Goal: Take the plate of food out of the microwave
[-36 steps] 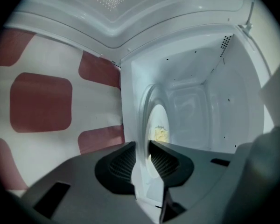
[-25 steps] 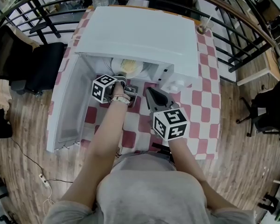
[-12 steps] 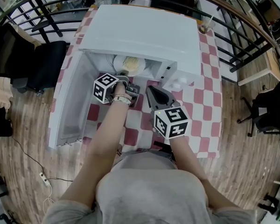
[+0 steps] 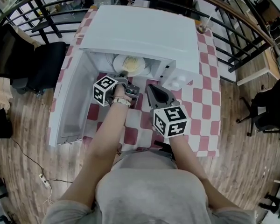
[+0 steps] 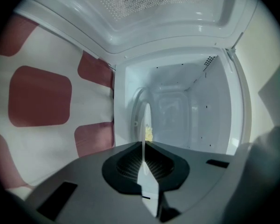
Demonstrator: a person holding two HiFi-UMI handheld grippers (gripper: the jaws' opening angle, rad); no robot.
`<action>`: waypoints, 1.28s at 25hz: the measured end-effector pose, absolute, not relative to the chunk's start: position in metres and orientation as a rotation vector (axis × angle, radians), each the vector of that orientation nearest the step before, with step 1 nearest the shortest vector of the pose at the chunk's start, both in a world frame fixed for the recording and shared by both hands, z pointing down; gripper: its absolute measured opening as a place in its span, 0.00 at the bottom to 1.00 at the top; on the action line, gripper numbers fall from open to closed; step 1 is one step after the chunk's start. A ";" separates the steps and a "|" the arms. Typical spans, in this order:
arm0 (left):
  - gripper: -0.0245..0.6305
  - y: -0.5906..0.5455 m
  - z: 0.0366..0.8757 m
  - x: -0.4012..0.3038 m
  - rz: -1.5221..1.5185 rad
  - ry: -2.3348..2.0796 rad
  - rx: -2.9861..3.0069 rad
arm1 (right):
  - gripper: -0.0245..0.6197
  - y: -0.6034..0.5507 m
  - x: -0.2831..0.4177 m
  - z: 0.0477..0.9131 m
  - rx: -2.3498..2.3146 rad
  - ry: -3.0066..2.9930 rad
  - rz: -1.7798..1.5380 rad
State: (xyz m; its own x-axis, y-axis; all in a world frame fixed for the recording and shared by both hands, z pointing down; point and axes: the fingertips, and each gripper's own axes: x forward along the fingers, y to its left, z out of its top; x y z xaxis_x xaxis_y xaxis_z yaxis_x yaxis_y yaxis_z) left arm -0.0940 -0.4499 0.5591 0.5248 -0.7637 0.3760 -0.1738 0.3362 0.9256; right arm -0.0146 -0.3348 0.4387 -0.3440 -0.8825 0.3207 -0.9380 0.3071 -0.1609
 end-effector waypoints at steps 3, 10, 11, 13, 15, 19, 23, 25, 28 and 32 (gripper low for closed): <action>0.06 -0.449 0.553 -0.094 -0.490 -0.972 1.215 | 0.08 -0.335 -0.014 0.434 1.700 -2.399 0.455; 0.06 -0.441 0.538 -0.094 -0.504 -0.956 1.256 | 0.08 -0.327 -0.014 0.428 1.726 -2.403 0.430; 0.06 -0.440 0.536 -0.095 -0.507 -0.954 1.260 | 0.08 -0.325 -0.015 0.427 1.726 -2.406 0.426; 0.06 -0.436 0.533 -0.096 -0.516 -0.950 1.267 | 0.08 -0.322 -0.017 0.425 1.721 -2.412 0.415; 0.06 -0.431 0.531 -0.096 -0.520 -0.942 1.272 | 0.08 -0.317 -0.019 0.424 1.716 -2.416 0.406; 0.06 -0.421 0.524 -0.098 -0.524 -0.921 1.289 | 0.08 -0.312 -0.022 0.418 1.723 -2.425 0.387; 0.06 -0.412 0.519 -0.101 -0.533 -0.911 1.296 | 0.08 -0.306 -0.025 0.413 1.732 -2.432 0.368; 0.06 -0.409 0.516 -0.103 -0.542 -0.905 1.298 | 0.08 -0.303 -0.027 0.412 1.732 -2.439 0.355; 0.06 -0.403 0.513 -0.107 -0.557 -0.895 1.301 | 0.08 -0.300 -0.030 0.411 1.739 -2.441 0.335; 0.06 -0.393 0.508 -0.111 -0.577 -0.880 1.301 | 0.08 -0.295 -0.029 0.409 1.774 -2.432 0.304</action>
State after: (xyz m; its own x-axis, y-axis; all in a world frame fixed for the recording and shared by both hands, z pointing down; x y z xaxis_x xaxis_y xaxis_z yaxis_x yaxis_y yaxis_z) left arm -0.1107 -0.3930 0.5082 0.5639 -0.7938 0.2277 -0.1076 0.2028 0.9733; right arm -0.0285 -0.2946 0.4093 -0.3079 -0.9279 0.2105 -0.9511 0.2945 -0.0930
